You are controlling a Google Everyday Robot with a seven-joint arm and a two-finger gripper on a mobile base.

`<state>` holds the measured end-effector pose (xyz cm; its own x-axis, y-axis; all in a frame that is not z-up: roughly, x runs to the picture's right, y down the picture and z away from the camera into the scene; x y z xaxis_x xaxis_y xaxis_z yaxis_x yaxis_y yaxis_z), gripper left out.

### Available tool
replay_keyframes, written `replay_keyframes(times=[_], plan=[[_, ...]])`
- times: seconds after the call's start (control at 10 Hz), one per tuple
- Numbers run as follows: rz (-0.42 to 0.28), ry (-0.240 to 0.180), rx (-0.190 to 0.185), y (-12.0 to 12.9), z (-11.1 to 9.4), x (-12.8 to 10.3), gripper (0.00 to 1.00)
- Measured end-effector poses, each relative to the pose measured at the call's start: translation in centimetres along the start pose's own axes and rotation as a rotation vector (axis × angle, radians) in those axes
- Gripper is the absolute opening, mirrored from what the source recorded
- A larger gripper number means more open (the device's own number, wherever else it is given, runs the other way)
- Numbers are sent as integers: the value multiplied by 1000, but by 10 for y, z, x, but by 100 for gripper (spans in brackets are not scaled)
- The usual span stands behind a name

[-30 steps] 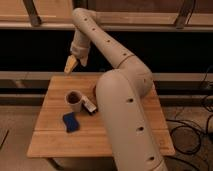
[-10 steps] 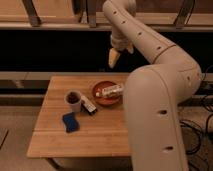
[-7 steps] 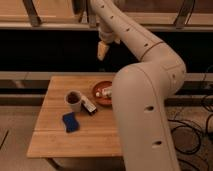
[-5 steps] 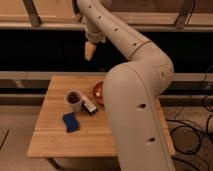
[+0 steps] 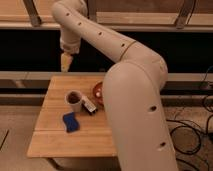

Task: Move the arm in a circular motion

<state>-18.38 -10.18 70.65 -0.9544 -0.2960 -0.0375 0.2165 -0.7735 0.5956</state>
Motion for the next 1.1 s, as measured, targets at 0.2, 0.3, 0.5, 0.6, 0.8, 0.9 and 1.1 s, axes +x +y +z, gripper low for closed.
replay_keyframes(times=[0.2, 0.3, 0.5, 0.6, 0.8, 0.9, 1.1], plan=[[-36, -23, 35, -40, 6, -8, 80], [-35, -37, 40, -51, 6, -16, 80], [28, -96, 28, -63, 5, -61, 80], [86, -124, 14, -62, 2, -88, 80], [225, -177, -19, -56, -5, -143, 80], [300, -199, -37, -49, -9, -169, 80], [451, -265, -103, -27, -24, -224, 80]])
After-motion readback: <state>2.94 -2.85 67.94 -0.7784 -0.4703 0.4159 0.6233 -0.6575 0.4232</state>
